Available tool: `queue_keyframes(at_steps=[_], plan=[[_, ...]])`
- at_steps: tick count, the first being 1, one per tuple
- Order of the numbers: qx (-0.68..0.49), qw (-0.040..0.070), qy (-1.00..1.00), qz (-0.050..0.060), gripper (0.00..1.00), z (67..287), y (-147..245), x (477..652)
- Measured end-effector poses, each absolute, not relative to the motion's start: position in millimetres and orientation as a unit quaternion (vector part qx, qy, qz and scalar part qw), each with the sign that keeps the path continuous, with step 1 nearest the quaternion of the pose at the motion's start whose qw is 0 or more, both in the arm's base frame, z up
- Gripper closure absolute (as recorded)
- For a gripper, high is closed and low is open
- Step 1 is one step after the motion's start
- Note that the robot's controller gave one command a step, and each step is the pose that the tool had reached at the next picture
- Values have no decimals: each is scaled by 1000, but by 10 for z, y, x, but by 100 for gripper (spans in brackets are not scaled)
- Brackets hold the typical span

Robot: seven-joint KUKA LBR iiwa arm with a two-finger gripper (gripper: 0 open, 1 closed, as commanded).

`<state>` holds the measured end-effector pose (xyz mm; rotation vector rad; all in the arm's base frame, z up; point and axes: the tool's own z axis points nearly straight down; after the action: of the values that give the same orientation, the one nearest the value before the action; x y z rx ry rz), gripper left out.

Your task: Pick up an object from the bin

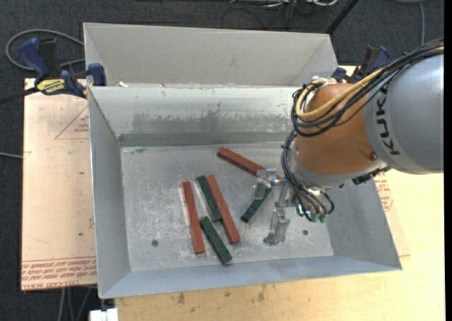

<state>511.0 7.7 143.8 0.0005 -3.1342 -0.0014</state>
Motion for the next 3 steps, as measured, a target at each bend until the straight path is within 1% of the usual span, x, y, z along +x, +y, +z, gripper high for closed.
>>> queue_keyframes(at_steps=[1,3], plan=[[156,0,-988,0,0,686,-92,5598],[153,-1,-988,-1,0,691,-83,5609]])
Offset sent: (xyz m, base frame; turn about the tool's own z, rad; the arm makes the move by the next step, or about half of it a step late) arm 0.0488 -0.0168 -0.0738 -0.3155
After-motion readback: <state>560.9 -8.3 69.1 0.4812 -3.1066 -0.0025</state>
